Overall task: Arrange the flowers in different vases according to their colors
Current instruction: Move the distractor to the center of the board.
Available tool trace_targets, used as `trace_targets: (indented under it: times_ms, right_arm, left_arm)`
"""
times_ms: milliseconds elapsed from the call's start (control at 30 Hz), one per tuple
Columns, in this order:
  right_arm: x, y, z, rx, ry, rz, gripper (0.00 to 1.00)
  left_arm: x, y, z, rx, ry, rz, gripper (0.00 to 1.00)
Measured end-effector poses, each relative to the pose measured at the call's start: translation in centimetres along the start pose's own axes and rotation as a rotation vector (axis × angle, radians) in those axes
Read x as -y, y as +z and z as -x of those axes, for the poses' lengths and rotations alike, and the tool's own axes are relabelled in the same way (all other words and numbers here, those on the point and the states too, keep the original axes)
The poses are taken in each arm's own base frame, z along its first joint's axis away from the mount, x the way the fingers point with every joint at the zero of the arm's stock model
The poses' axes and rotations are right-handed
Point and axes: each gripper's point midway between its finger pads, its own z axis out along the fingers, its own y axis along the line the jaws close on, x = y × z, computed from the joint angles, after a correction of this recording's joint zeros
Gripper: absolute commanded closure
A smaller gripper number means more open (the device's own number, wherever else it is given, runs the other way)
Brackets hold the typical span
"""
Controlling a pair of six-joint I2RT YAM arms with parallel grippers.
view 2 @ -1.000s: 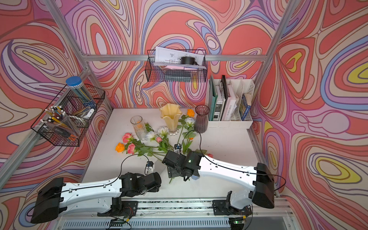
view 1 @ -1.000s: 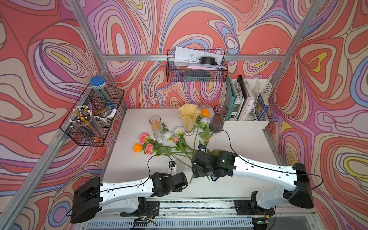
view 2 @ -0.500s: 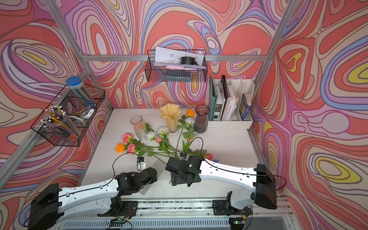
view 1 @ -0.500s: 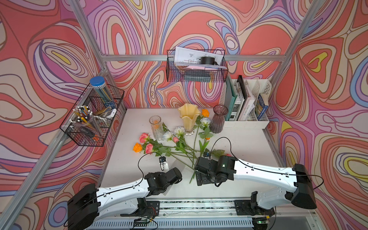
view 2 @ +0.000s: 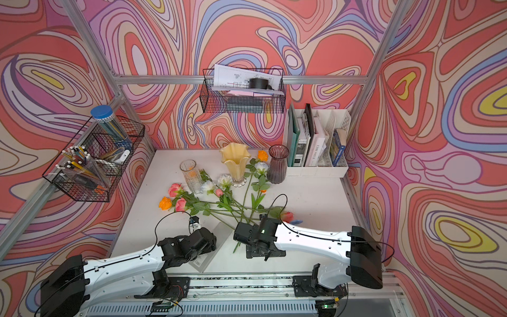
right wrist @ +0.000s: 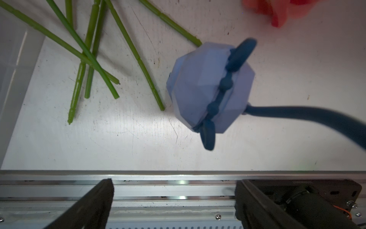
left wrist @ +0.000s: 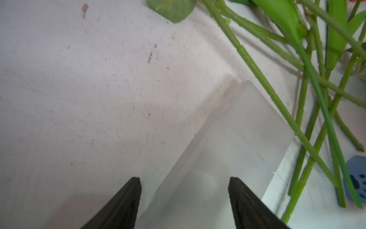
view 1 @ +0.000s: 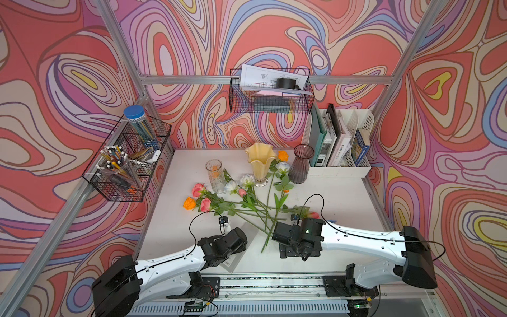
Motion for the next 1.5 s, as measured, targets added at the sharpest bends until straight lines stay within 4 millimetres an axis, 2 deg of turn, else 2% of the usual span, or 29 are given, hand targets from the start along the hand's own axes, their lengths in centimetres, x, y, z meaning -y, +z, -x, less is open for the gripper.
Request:
trace_targets:
  times_ms: [133, 267, 333, 433, 533, 567, 767, 867, 1000, 1100, 1267, 1367, 1500]
  right_arm:
    - [-0.3, 0.5, 0.6, 0.018, 0.011, -0.006, 0.02]
    - [0.2, 1.4, 1.1, 0.025, 0.041, -0.005, 0.02]
    - [0.6, 1.9, 1.1, 0.02, 0.048, -0.017, 0.02]
    - [0.9, 2.1, 1.1, 0.018, 0.055, -0.023, 0.02]
    - [1.0, 2.3, 1.3, 0.024, 0.068, -0.011, 0.02]
    - [1.1, 2.4, 1.4, 0.025, 0.073, -0.008, 0.02]
    - [1.1, 2.5, 1.9, 0.034, 0.091, 0.009, 0.02]
    - [1.0, 2.6, 2.0, 0.037, 0.091, 0.008, 0.02]
    - [0.8, 2.7, 2.3, 0.047, 0.09, -0.004, 0.02]
    - [0.9, 3.0, 2.4, 0.05, 0.088, -0.023, 0.02]
    - [1.3, 3.4, 2.6, 0.059, 0.087, -0.055, 0.02]
    - [1.5, 3.4, 2.8, 0.072, 0.09, -0.066, 0.02]
    - [1.6, 3.4, 3.2, 0.082, 0.099, -0.069, 0.02]
  left_arm:
    - [0.3, -1.9, 0.2, -0.029, 0.051, -0.012, 0.13]
    - [2.4, -4.7, 1.6, -0.014, 0.068, -0.106, 0.13]
    - [3.9, -5.8, 1.7, -0.021, 0.096, -0.15, 0.19]
    - [6.2, -7.0, 0.6, -0.06, 0.158, -0.219, 0.42]
    - [7.7, -6.6, -1.6, -0.128, 0.213, -0.246, 0.57]
    - [7.9, -6.1, -2.4, -0.15, 0.227, -0.238, 0.59]
    - [8.5, -2.8, -6.0, -0.253, 0.279, -0.169, 0.61]
    - [8.0, -1.3, -6.6, -0.263, 0.281, -0.116, 0.61]
    - [7.2, -0.7, -6.2, -0.225, 0.265, -0.078, 0.61]
    - [5.2, 0.1, -6.1, -0.208, 0.247, -0.03, 0.61]
    - [3.3, 0.9, -3.4, -0.118, 0.129, -0.022, 0.57]
    - [0.5, 0.8, -1.7, -0.062, 0.047, 0.016, 0.55]
    - [-4.6, -0.1, 0.1, 0.012, -0.102, 0.082, 0.55]
